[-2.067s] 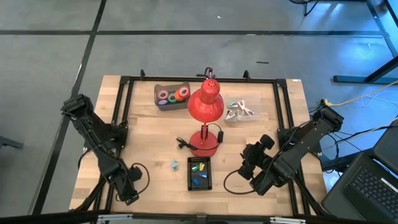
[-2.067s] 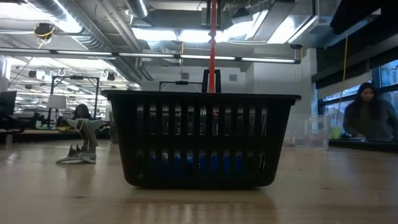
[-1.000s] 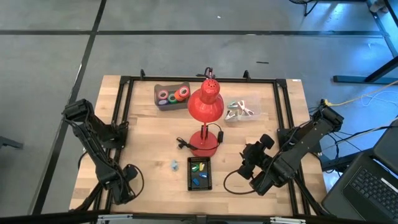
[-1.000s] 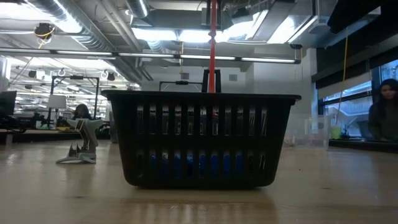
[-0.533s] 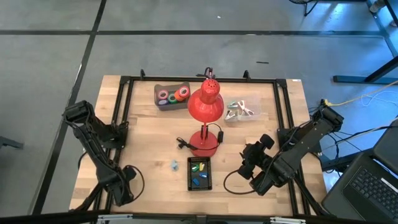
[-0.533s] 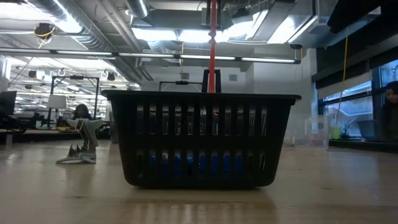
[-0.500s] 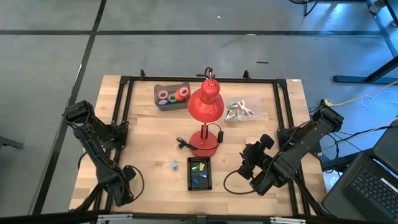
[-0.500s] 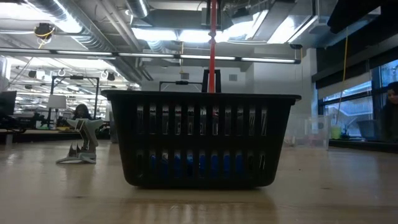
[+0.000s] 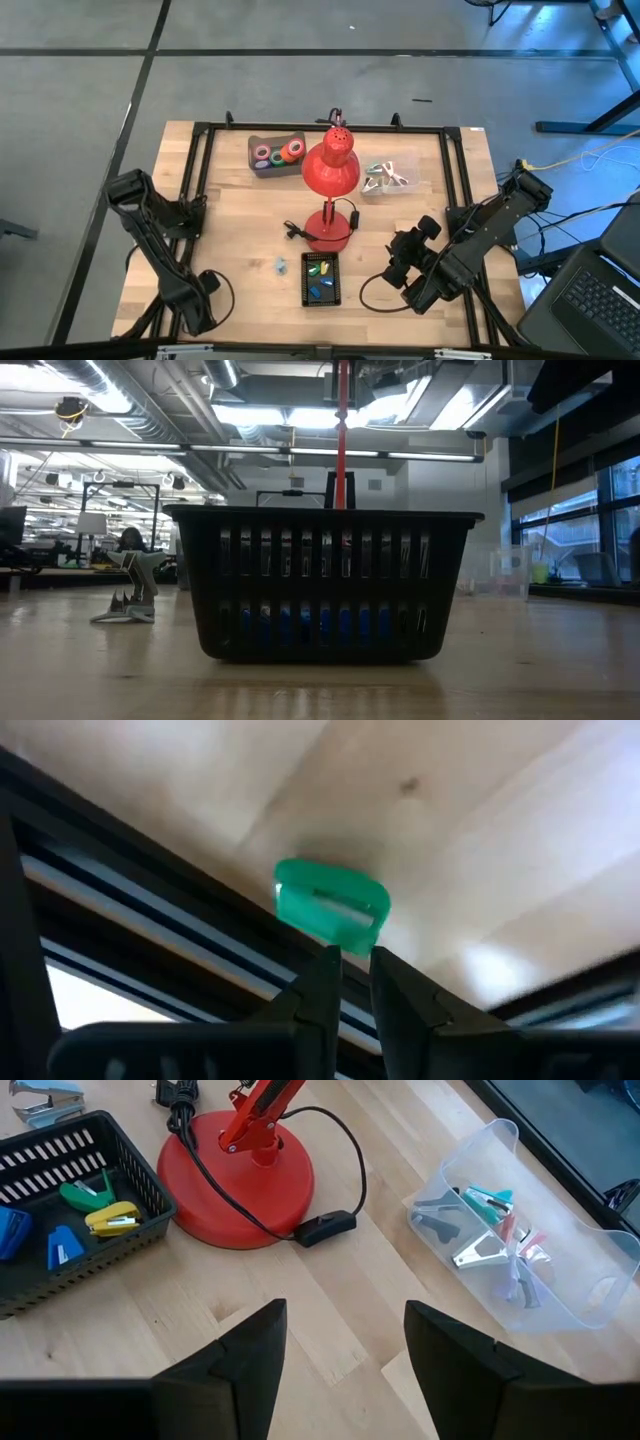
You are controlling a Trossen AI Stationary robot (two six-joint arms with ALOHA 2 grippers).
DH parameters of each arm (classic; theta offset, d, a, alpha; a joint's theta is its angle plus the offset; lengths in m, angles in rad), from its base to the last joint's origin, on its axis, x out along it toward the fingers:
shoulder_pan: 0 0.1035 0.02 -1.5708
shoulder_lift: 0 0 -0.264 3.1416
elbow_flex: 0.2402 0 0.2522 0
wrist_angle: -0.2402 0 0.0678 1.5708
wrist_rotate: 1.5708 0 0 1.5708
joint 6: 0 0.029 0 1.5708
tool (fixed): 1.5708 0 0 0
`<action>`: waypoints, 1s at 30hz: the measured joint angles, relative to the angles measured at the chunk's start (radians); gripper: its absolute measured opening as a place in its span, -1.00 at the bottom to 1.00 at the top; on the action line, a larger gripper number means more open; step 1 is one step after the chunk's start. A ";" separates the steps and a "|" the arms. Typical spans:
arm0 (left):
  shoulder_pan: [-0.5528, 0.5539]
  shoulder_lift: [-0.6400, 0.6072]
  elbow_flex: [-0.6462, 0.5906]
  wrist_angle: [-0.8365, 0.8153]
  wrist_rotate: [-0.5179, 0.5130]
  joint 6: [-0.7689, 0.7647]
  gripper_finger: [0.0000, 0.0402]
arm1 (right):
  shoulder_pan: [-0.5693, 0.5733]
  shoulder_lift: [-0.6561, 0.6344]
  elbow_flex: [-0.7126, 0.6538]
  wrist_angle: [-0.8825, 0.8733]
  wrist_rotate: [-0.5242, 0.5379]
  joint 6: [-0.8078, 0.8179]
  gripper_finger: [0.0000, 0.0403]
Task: Pick and place Stapler, Stapler remover, tape
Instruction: Put the green stapler into the black bin
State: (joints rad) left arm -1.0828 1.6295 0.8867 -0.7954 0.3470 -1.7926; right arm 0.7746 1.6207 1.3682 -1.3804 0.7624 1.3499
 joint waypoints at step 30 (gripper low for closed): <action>0.090 0.008 0.001 0.058 -0.175 0.125 -0.94 | 0.000 0.000 0.000 0.002 0.005 0.000 0.02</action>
State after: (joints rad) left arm -0.9924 1.6379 0.8875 -0.7370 0.1716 -1.6673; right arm 0.7746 1.6207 1.3682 -1.3785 0.7673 1.3502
